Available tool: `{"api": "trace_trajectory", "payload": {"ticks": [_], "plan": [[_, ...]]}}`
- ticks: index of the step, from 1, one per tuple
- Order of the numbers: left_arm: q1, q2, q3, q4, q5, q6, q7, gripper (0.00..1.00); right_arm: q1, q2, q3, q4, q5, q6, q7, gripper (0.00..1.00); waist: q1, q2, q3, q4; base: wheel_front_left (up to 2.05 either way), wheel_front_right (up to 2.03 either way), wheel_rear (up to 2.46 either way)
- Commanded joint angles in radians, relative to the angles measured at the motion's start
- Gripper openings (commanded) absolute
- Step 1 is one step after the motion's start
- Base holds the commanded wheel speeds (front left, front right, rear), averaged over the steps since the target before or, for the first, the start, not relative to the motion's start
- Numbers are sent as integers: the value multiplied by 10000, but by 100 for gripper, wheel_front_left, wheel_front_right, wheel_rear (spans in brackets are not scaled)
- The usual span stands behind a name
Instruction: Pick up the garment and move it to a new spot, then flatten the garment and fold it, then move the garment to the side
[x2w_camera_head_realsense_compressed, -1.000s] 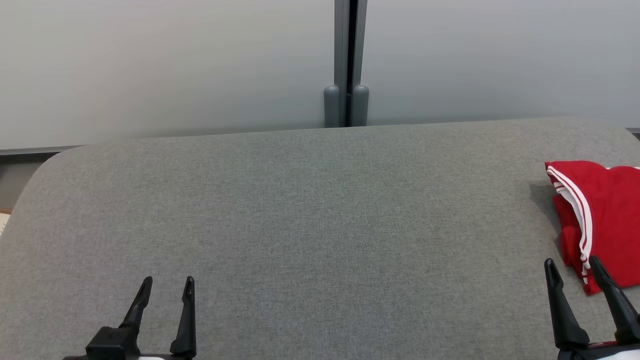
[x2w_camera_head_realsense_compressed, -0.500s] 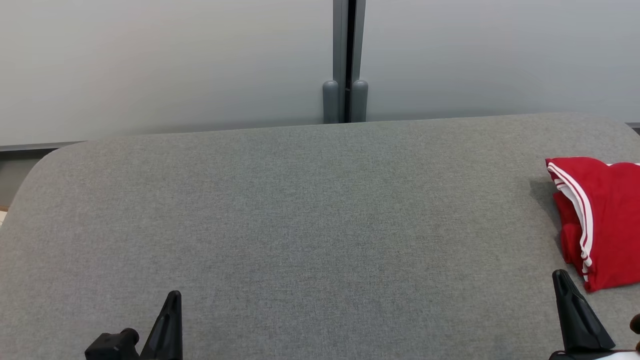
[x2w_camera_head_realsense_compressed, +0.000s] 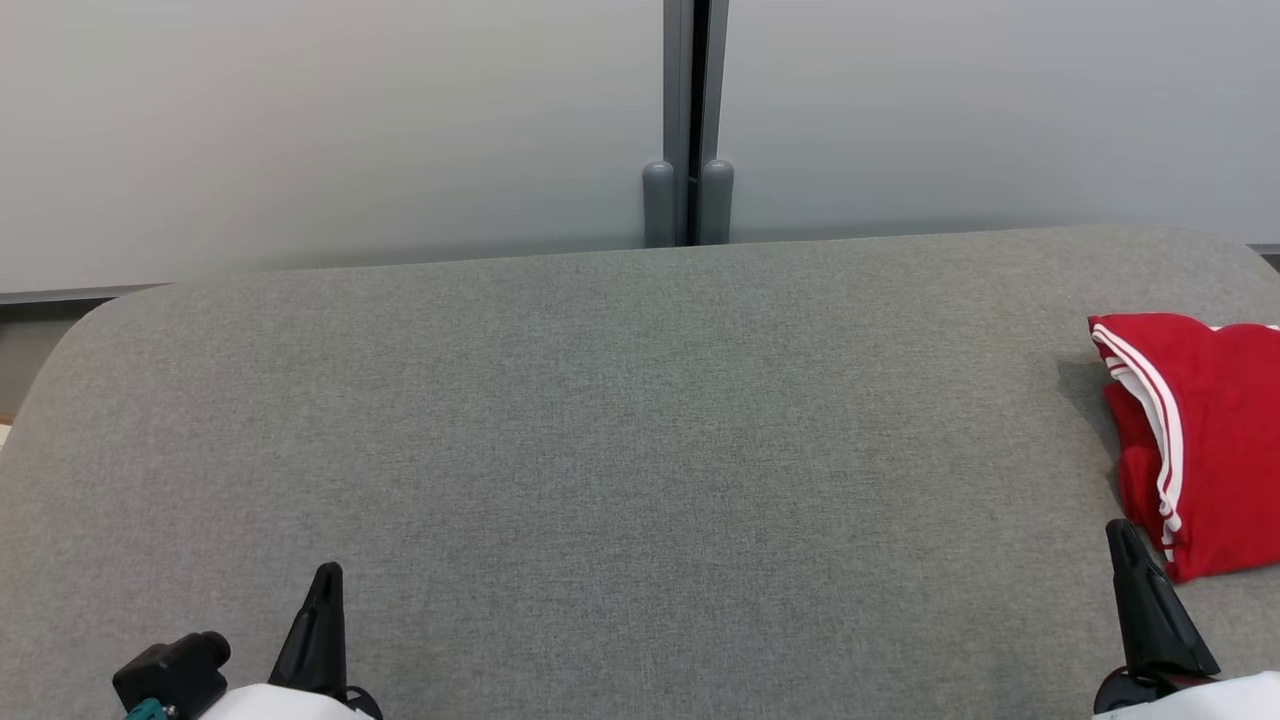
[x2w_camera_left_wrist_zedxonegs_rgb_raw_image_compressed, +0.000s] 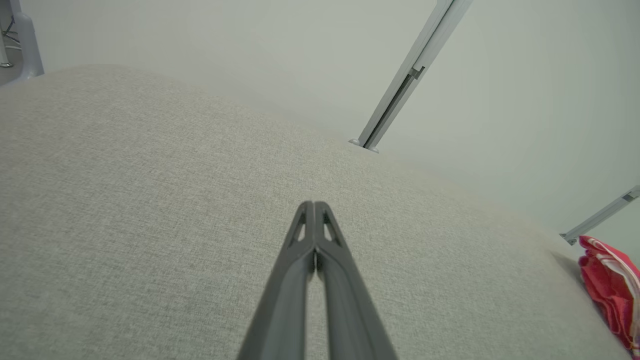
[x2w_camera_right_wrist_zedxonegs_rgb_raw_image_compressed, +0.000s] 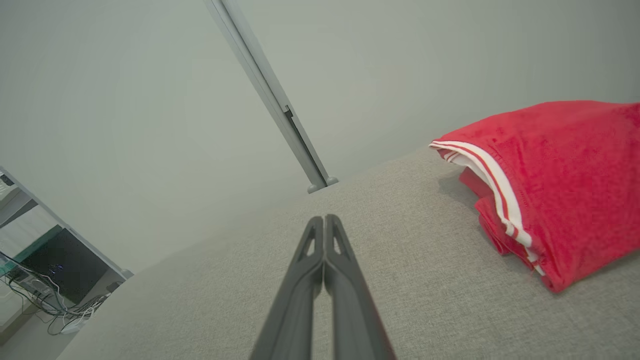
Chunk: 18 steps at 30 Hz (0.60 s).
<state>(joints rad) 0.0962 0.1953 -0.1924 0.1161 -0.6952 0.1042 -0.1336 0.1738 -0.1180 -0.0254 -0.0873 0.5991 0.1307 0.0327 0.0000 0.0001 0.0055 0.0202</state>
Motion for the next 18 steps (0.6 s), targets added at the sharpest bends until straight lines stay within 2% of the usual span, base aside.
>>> {"api": "trace_trajectory", "payload": {"ticks": [1, 18], "plan": [[-334, 21, 182, -50, -410, -151, 59, 0, -286, -63, -46, 2, 467, 2, 14, 0, 0, -1, -1, -3, 0, 0, 0], [-780, -239, 762, 264, -2619, -694, 539, 0, -907, 1, -101, 787, 2922, 1, 80, 0, 0, -1, -4, -36, 0, 0, 0]]}}
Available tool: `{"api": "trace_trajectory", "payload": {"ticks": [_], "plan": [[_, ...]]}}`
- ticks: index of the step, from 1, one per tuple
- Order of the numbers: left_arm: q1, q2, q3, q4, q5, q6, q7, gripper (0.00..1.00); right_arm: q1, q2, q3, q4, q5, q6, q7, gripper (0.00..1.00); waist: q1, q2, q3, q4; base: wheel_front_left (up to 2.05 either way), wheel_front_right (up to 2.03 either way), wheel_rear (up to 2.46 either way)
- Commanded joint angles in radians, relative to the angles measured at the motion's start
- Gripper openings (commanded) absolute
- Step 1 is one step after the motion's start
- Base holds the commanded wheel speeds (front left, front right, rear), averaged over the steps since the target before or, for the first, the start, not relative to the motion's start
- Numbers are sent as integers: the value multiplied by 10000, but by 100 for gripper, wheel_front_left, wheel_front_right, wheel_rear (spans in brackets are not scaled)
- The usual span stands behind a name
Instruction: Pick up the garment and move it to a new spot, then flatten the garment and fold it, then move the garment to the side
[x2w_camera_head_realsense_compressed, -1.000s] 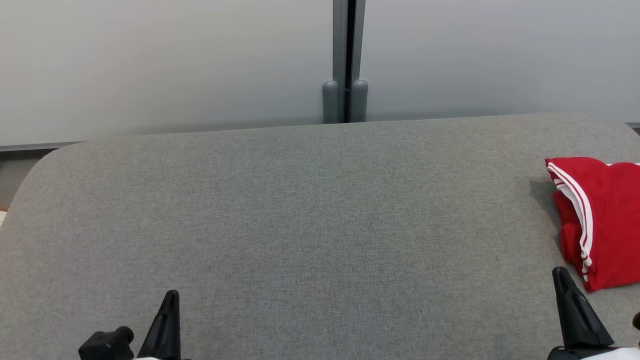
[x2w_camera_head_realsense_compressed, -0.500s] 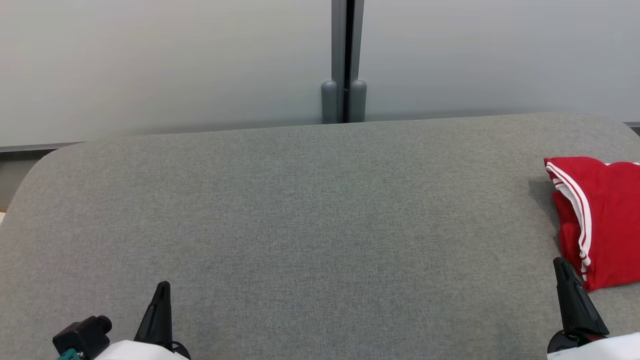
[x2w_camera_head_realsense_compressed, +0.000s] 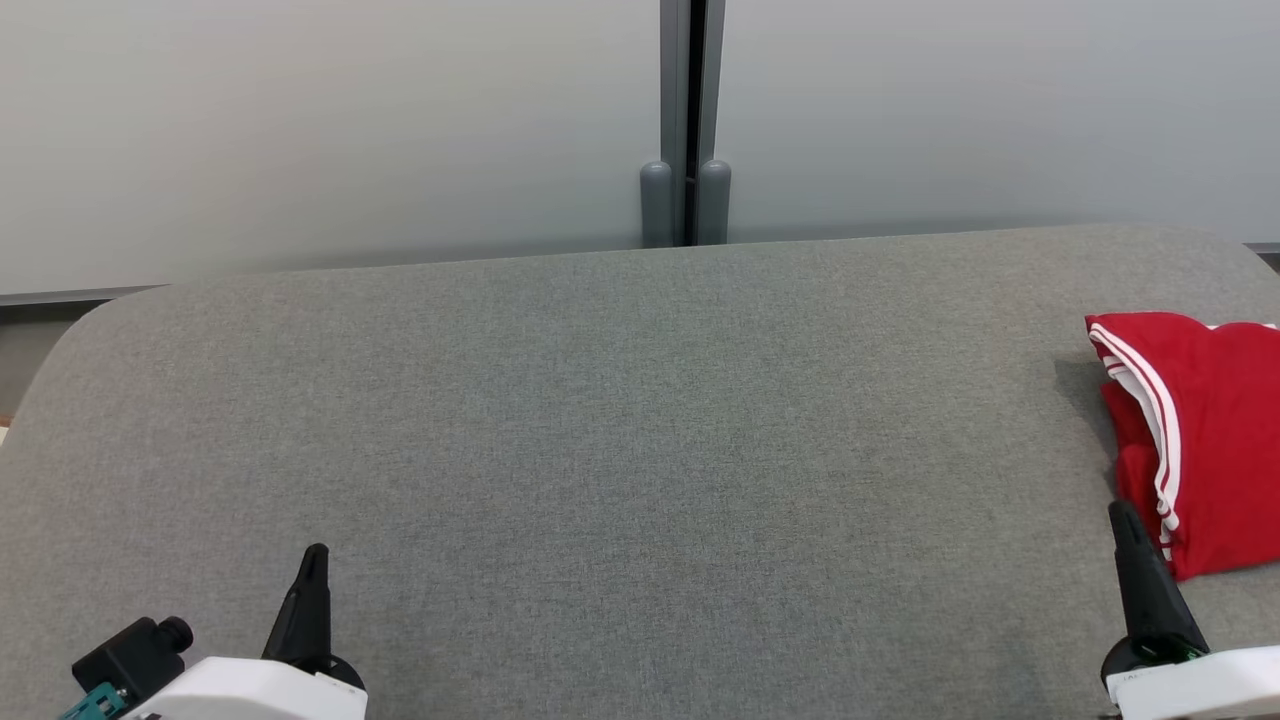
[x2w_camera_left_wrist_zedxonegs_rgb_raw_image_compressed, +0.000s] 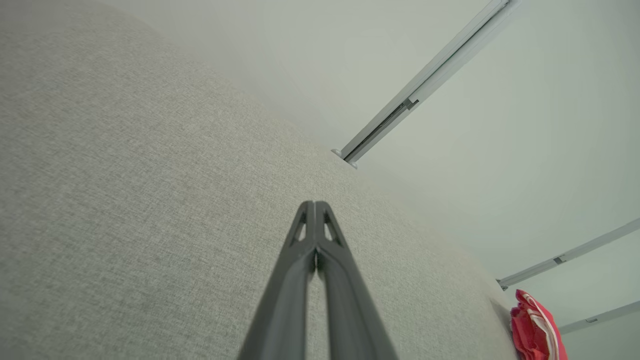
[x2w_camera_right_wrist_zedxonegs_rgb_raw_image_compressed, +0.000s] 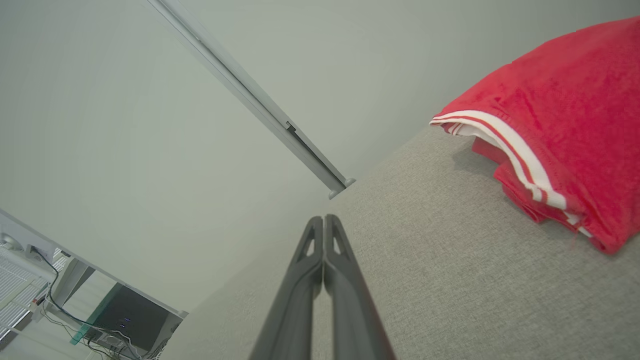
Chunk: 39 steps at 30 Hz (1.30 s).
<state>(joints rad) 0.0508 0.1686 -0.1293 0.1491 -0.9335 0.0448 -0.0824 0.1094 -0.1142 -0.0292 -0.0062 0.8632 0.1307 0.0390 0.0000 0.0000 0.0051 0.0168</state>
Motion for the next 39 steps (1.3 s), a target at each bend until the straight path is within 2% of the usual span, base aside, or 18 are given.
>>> {"api": "trace_trajectory", "payload": {"ticks": [1, 39], "plan": [[-349, 12, 164, -52, -355, -129, 53, 0, -291, -33, -66, 20, 411, 1, 21, 0, 0, 0, 0, -3, 0, 0, 0], [-1044, -494, 1221, 465, -3910, -1011, 937, 0, -1313, 159, -266, 1339, 4358, 2, 229, 0, 0, 0, -8, -75, 0, 0, 0]]}}
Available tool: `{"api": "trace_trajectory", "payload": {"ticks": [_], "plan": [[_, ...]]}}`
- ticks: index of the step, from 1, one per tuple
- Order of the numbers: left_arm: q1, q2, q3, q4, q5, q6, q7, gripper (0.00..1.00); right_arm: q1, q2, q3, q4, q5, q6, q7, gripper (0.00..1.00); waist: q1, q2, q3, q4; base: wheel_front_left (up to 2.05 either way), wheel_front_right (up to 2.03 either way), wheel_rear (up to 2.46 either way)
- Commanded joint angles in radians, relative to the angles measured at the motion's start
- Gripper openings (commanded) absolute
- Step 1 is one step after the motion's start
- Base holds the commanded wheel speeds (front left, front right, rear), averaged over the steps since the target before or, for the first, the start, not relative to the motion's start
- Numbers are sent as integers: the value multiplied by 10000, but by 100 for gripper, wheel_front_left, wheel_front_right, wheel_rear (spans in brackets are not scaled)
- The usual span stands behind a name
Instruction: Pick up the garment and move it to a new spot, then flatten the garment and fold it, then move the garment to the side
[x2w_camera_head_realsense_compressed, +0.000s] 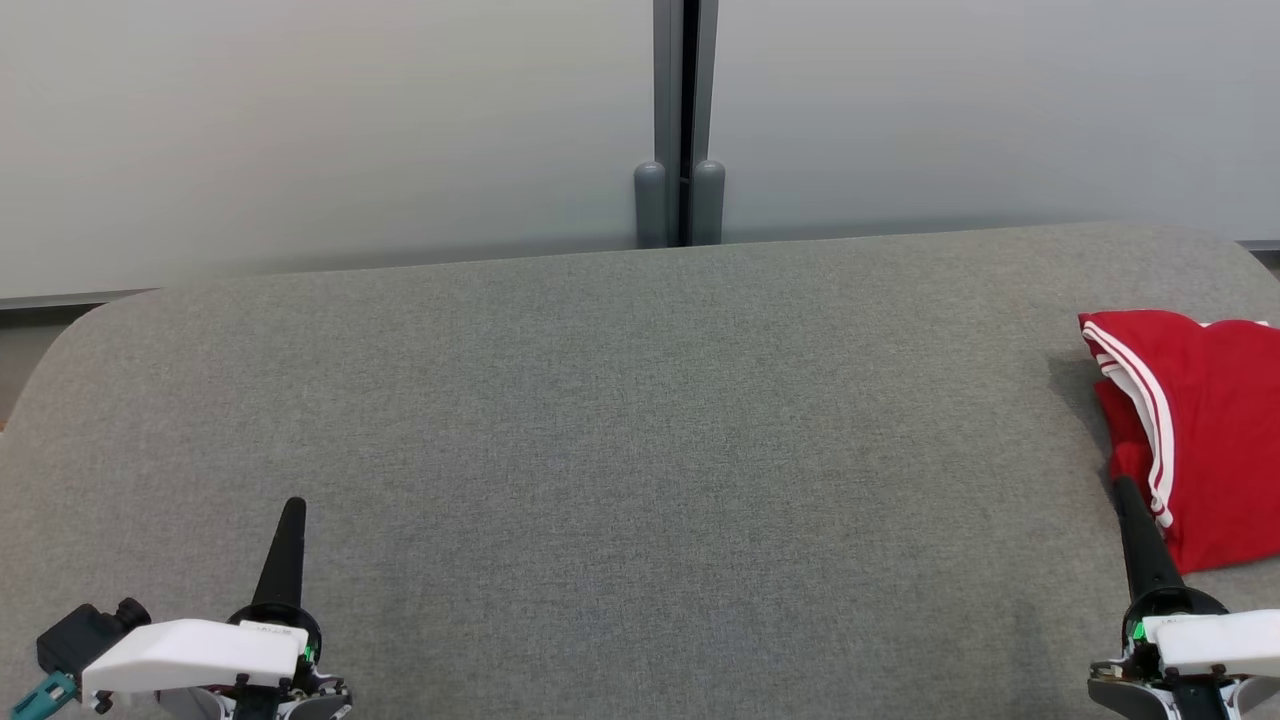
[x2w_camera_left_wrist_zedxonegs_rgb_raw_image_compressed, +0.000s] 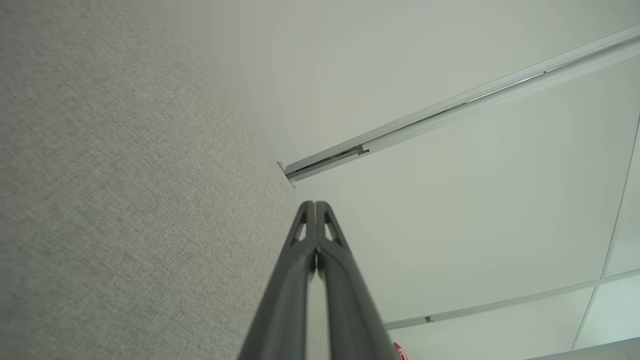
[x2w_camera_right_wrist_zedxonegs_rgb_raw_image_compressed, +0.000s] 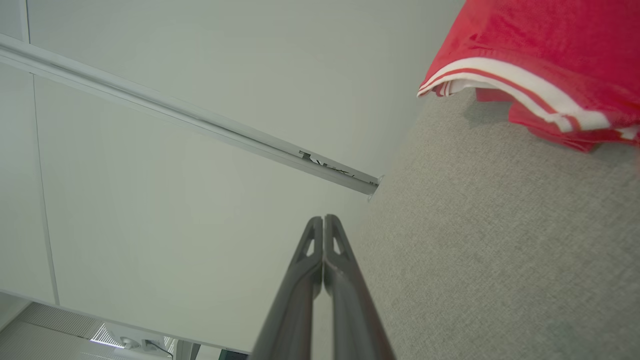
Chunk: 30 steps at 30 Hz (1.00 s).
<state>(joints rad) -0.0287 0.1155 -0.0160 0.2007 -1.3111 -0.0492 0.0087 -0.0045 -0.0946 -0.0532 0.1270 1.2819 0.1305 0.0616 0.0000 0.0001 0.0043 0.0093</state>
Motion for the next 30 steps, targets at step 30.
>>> {"api": "trace_trajectory", "payload": {"ticks": [30], "plan": [[-684, -316, 786, 287, -2252, -596, 602, 0, -801, 140, -215, 803, 2496, 4, 203, 0, 0, -1, -7, -59, 0, 0, 0]]}}
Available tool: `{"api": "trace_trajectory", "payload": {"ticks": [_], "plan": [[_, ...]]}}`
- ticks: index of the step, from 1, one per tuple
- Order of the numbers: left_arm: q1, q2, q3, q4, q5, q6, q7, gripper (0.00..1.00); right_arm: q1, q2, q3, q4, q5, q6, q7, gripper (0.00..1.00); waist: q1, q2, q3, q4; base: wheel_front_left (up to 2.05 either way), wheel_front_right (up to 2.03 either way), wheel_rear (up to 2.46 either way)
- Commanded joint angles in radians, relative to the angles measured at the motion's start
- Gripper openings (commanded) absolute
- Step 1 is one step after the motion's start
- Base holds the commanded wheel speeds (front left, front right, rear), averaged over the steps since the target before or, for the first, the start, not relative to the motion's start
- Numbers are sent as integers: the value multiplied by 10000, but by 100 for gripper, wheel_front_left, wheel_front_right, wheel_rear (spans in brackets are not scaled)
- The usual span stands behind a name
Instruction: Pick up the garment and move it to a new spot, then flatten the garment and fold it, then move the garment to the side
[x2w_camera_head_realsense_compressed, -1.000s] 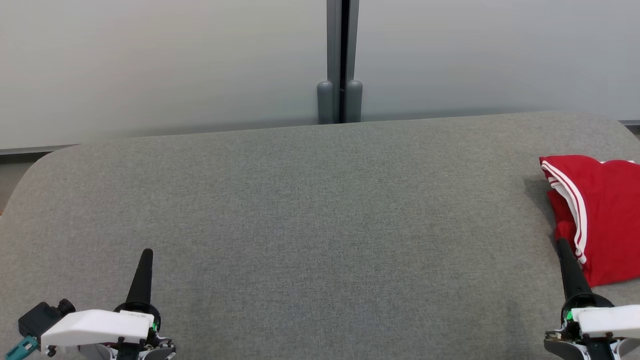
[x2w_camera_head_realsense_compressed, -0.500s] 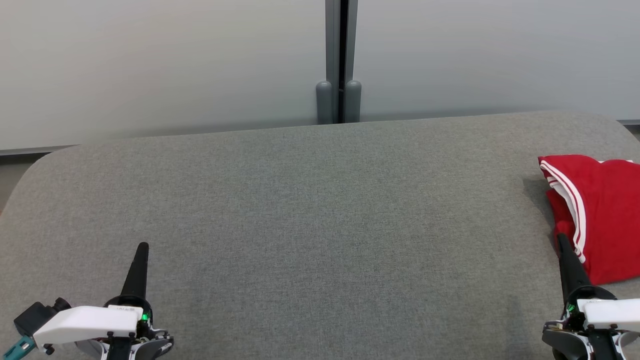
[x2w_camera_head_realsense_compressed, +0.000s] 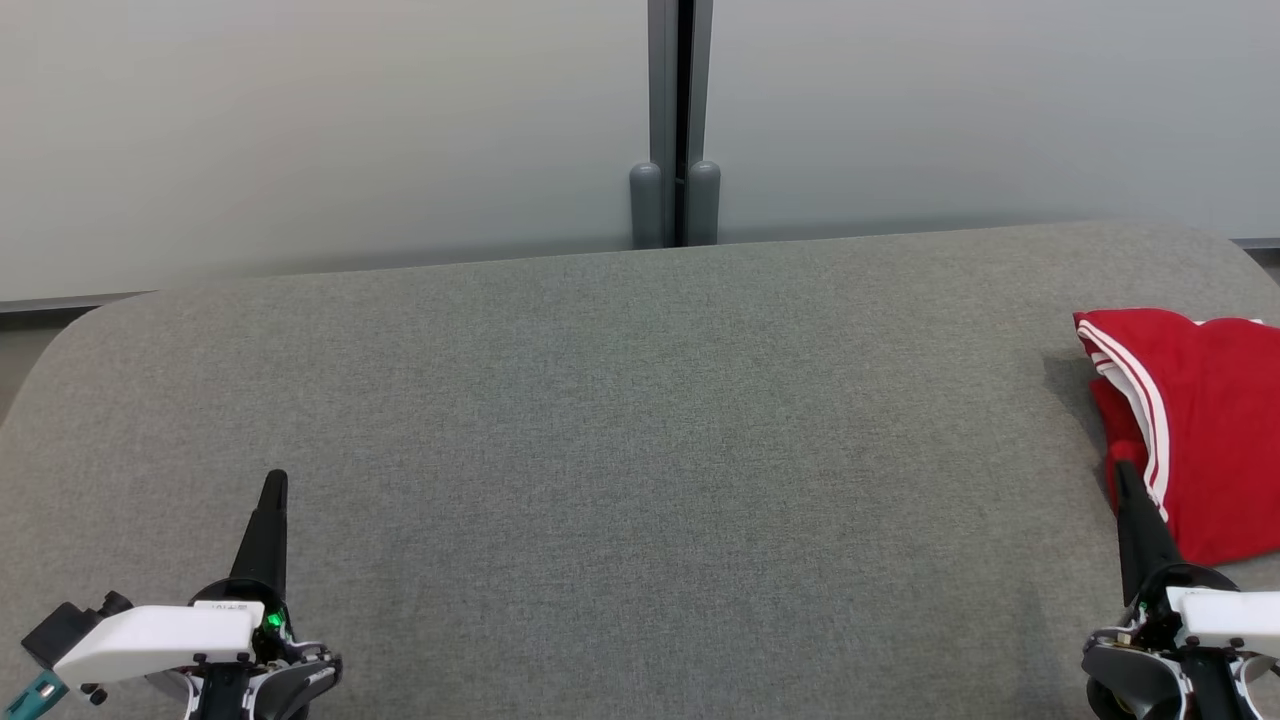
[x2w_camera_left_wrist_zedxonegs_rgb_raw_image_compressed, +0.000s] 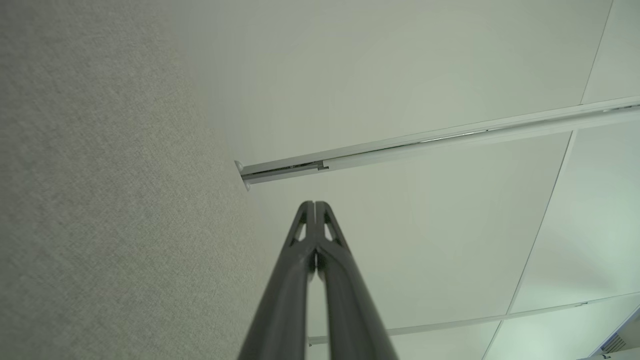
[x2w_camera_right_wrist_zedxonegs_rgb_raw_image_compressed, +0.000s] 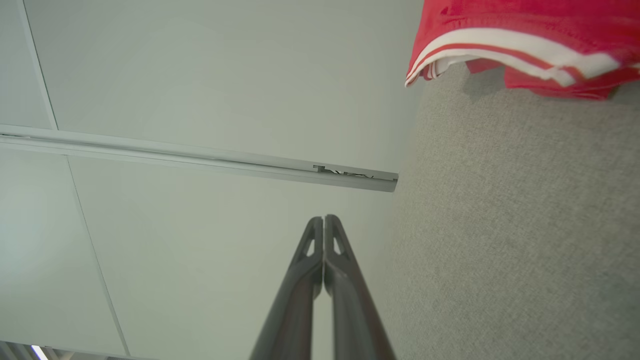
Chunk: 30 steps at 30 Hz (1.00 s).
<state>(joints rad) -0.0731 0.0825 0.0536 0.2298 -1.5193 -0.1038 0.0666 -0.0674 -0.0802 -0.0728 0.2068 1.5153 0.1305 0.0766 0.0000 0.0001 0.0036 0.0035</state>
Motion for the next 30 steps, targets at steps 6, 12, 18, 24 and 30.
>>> {"api": "trace_trajectory", "payload": {"ticks": [6, 12, 18, 24, 30], "plan": [[-271, -56, 208, 57, -516, -146, 135, 0, -252, 28, -52, 165, 549, 4, 86, 0, 0, -1, -1, -13, 0, 0, 0], [-371, -119, 324, 113, -851, -239, 223, 0, -378, 59, -89, 290, 946, 4, 124, 0, 0, -1, -3, -24, 0, 0, 0], [-424, -159, 432, 168, -1159, -314, 316, 0, -441, 89, -127, 409, 1257, 4, 148, 0, 0, -1, -4, -35, 0, 0, 0], [-405, -166, 443, 163, -1112, -315, 336, 0, -445, 103, -148, 399, 1206, 4, 169, 0, 0, -1, -4, -35, 0, 0, 0], [-407, -176, 457, 164, -1095, -315, 348, 0, -447, 115, -168, 401, 1182, 4, 190, 0, 0, -1, -4, -35, 0, 0, 0]]}}
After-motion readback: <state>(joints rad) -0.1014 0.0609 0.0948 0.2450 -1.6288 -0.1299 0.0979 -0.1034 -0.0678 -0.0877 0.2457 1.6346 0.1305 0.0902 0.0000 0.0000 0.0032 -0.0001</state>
